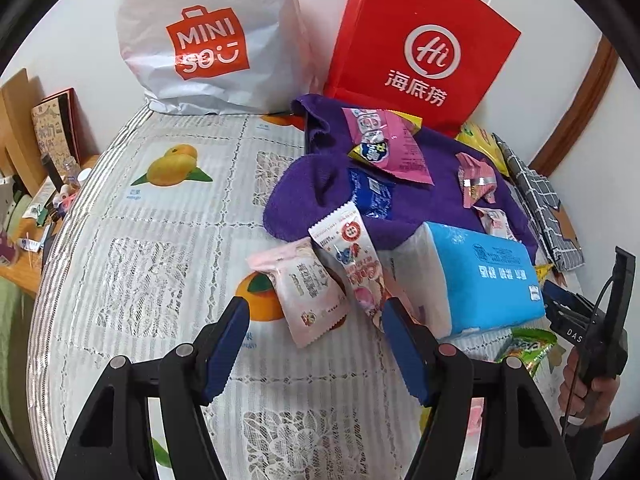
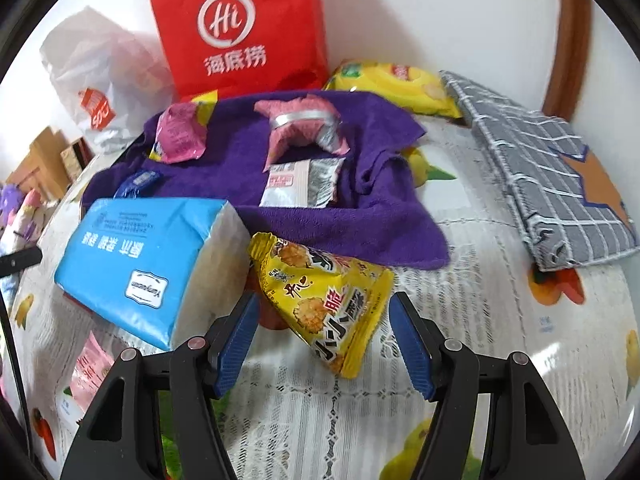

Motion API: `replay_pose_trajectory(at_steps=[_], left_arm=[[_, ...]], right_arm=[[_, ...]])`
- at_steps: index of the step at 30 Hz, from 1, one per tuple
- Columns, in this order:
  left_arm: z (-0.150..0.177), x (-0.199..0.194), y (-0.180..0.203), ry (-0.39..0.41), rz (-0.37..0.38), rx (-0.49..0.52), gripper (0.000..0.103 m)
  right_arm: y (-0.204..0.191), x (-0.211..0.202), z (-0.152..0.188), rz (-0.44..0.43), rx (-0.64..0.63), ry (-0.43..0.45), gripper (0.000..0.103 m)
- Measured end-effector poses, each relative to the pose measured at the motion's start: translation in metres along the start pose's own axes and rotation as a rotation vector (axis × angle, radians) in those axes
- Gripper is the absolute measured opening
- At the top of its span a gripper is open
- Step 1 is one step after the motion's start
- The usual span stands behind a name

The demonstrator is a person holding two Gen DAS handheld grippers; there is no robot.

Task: Organize snacks
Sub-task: 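Grasp the yellow snack bag with the right tool while the left tool approaches the pink-white packet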

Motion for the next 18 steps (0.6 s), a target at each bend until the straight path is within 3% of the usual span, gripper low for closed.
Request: replay_pose_trajectory(at_steps=[10, 18], left_arm=[[-0.005, 0.007, -0.01, -0.014, -0.008, -0.015, 0.067], [-0.004, 0.01, -0.017, -0.026, -0.006, -0.028, 0.067]], right_arm=[[0.002, 0.013, -0.01, -0.036, -0.029, 0.012, 0.075], [-0.001, 0.017, -0.012, -0.077, -0.059, 0.012, 0.076]])
Point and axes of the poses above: each gripper's, at about its wrist camera, not at the fingertips, and x roughly the way its jaws point, y to its right, z to its underside, the point moved 5 cm from there along x, roughly the way its jaws point, and after that the axes turned 13 degrees about z, right-handed, at the moved point
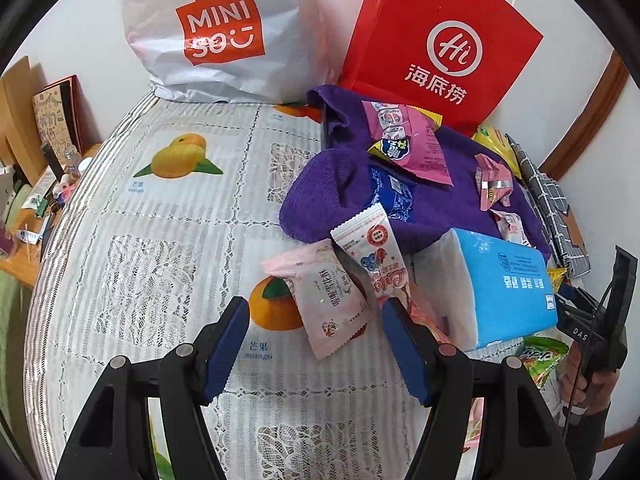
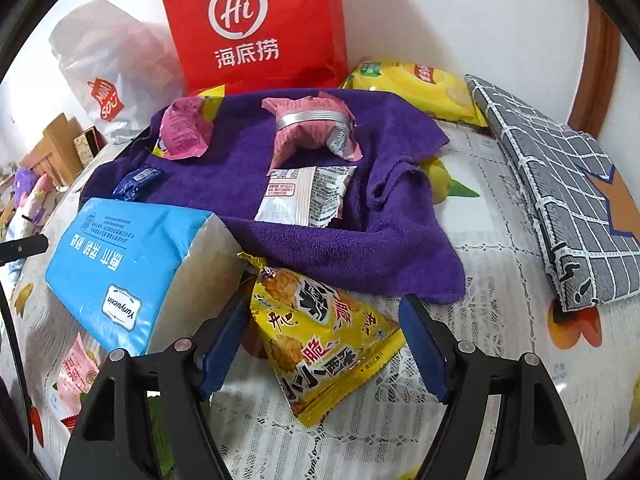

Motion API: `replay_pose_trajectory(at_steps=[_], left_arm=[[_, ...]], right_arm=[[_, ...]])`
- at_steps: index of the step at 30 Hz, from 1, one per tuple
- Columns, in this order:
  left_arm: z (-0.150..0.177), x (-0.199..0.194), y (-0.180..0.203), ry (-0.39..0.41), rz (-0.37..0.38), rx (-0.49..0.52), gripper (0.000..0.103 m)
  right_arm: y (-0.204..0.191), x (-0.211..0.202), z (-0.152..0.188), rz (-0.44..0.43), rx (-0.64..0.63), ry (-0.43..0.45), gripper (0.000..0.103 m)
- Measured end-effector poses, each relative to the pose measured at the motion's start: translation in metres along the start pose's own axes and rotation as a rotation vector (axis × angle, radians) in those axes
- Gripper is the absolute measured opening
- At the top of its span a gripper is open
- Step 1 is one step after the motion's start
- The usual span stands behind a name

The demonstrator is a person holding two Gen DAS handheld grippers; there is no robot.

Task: Organize snacks
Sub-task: 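Grasp the yellow snack bag with the right tool while the left tool approaches the pink-white packet, then grasp the pink-white packet with the left tool while the right tool holds the yellow bag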

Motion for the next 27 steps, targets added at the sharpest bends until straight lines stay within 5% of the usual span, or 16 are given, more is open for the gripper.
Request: replay_pose_trajectory(at_steps=[5, 8, 14, 27], left_arm=[[0.002, -0.001, -0.003, -0.005, -0.007, 0.009, 0.067], [0.003, 0.002, -0.006, -0.015, -0.018, 0.003, 0.067], [-0.001, 0.013, -0.009, -0.024, -0.037, -0.028, 0.067], [-0.013, 0.04, -0.014, -0.03, -0.057, -0.094, 0.065]], right_arm=[[0.0, 0.004, 0.001, -0.041, 0.006, -0.013, 0.075], [-0.002, 0.002, 0.003, -0.049, -0.009, -0.014, 0.059], [-0.008, -0.011, 0.009, -0.011, -0.052, 0.016, 0.045], [0.009, -0.035, 0.031, -0.003, 0.022, 0.014, 0.044]])
Point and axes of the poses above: each gripper's, at about its wrist camera, not at the fingertips, and x roughly the way its jaws point, y to its right, z to its underside, the point moved 5 cm from there along x, roughly the way its jaws point, and after that the axes turned 13 degrees about z, right-handed, at the moved point
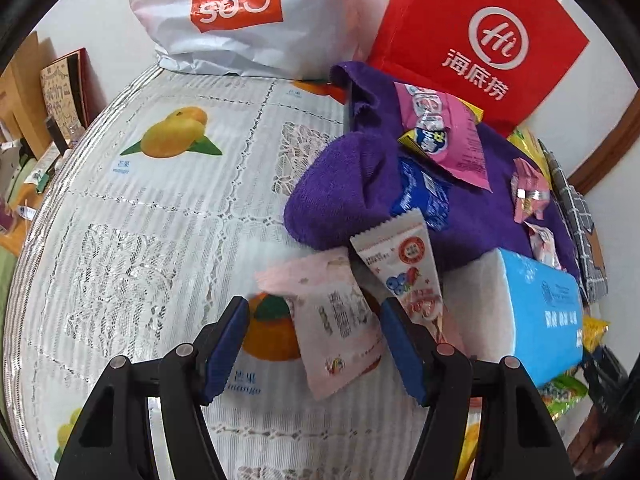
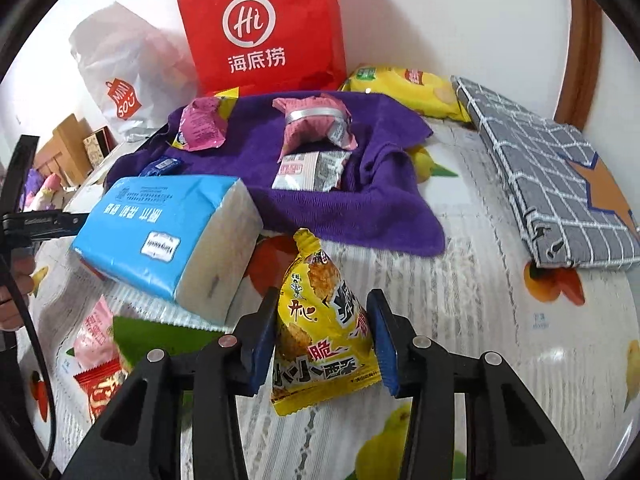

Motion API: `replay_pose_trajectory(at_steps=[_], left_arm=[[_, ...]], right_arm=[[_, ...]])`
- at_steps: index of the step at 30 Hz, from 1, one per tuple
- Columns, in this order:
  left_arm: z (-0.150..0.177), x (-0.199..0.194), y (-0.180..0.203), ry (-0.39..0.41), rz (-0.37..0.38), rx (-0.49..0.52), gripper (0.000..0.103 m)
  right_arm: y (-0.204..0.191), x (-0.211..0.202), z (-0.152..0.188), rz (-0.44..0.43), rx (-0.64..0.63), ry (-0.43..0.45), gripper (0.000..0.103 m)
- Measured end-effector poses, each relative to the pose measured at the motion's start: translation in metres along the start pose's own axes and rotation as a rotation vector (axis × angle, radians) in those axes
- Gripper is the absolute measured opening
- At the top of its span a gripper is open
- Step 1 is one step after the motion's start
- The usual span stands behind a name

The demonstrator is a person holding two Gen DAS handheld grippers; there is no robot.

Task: Organize snacks
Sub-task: 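Grasp the pink-white packet with the left tool while the right tool holds the yellow bag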

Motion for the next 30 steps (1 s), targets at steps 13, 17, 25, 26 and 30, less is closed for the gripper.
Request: replay_pose_trajectory(at_steps=[13, 17, 25, 26, 30], left_arm=[[0.006, -0.008, -0.007, -0.004, -0.048, 0.047, 0.051], [0.008, -0.011, -0.008, -0.007, -0.019, 0.056, 0.057], [-0.001, -0.002, 0.0, 0.0, -0.026, 0.07, 0.063], [-0.001, 0.0, 0.001, 0.004, -0.035, 0.079, 0.062], [0.0, 0.003, 0.003, 0.015, -0.094, 0.118, 0.043]], right_arm=[[0.0, 0.006, 0.006, 0.028, 0.024, -0.016, 0.044], [-0.001, 0.005, 0.006, 0.032, 0.028, -0.014, 0.044], [-0.004, 0.005, 0.005, 0.035, 0.015, -0.003, 0.045], [-0.005, 0.006, 0.005, 0.037, 0.011, -0.002, 0.045], [-0.007, 0.01, 0.004, 0.041, 0.002, -0.012, 0.054]])
Point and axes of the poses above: each gripper's, at about its wrist camera, not at the fingertips, and x roughly the way its jaws point, y to its right, z to its underside, the point moved 5 cm from there along x, roughly the way its jaws point, and after that the axes turned 13 degrees about z, right-handed, at the moved point
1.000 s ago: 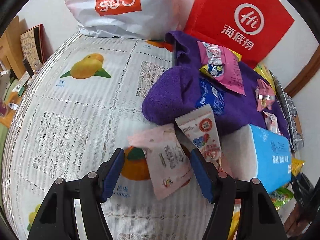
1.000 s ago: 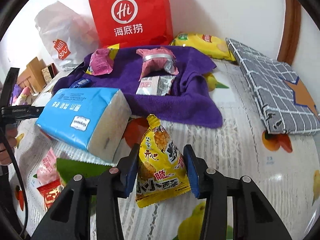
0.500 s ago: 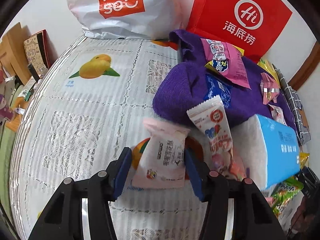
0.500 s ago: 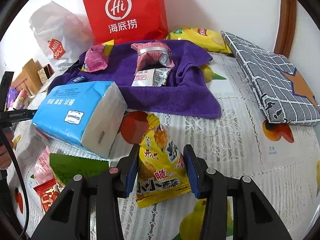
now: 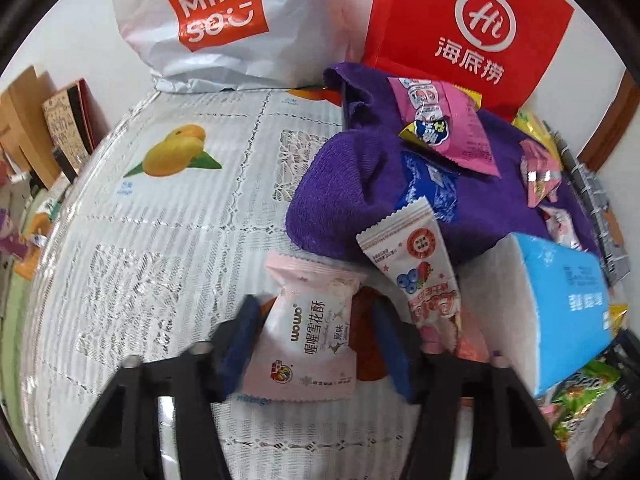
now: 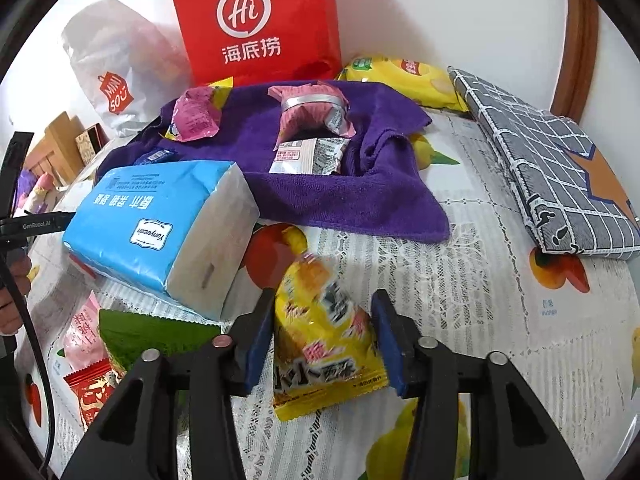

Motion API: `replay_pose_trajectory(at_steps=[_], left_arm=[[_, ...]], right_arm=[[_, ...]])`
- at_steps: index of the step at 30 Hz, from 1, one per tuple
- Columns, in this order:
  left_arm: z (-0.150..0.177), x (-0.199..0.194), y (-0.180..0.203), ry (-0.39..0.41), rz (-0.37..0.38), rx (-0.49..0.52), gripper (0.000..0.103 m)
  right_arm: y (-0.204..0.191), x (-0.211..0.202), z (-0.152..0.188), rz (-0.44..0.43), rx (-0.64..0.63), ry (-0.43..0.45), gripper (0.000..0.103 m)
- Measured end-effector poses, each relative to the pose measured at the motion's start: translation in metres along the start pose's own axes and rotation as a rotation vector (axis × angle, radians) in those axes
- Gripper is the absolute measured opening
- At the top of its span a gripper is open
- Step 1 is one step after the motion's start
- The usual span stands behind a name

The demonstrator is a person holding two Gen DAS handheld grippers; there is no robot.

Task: Organize snacks
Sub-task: 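Grasp the pink-white packet with the left tool while the right tool holds the yellow bag, then carry the yellow bag and pink-white packet with both tools over the purple towel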

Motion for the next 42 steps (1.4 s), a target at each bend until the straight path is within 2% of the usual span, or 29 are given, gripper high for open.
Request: replay_pose_trajectory(at_steps=[1, 2, 4, 5, 6, 10, 17, 23, 34, 42], left_arm=[[0.0, 0.0, 0.001, 0.001, -0.022, 0.017, 0.038], [0.0, 0.0, 0.001, 0.001, -0.022, 0.026, 0.037], [0.002, -0.002, 0.001, 0.0, -0.003, 0.026, 0.033], [0.002, -0.003, 0.0, -0.001, 0.005, 0.023, 0.032], [0.003, -0.004, -0.001, -0.002, 0.015, 0.018, 0.032], [0.01, -0.012, 0.0, 0.001, 0.048, 0.004, 0.032], [0.02, -0.034, 0.012, 0.03, 0.081, 0.023, 0.032], [0.023, -0.056, 0.028, 0.053, 0.14, 0.032, 0.032], [0.012, -0.087, 0.066, 0.099, 0.165, 0.093, 0.032], [-0.025, -0.1, 0.09, 0.135, 0.148, 0.143, 0.032]], right_arm=[[-0.001, 0.002, 0.0, 0.0, -0.002, -0.005, 0.058], [-0.003, 0.004, 0.0, -0.002, -0.007, -0.013, 0.059], [-0.007, 0.007, 0.0, 0.012, -0.025, -0.013, 0.058], [-0.009, 0.008, 0.001, 0.023, -0.034, -0.01, 0.056], [-0.01, 0.008, 0.001, 0.032, -0.041, -0.006, 0.047], [-0.009, 0.0, 0.002, 0.025, -0.031, 0.005, 0.042], [-0.004, -0.025, 0.001, 0.023, 0.004, 0.036, 0.042], [-0.007, -0.052, -0.006, 0.015, 0.013, 0.069, 0.042], [-0.018, -0.09, -0.046, 0.032, 0.034, 0.159, 0.043], [-0.025, -0.106, -0.093, 0.018, 0.027, 0.222, 0.043]])
Point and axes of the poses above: each gripper's, at about its wrist camera, not at the fingertips, and x roughly the way its jaws point, y to its right, z to its underside, the point moved 5 cm from there along x, roughly the way its jaws point, and after that the axes turned 13 degrees about z, right-handed, at the moved point
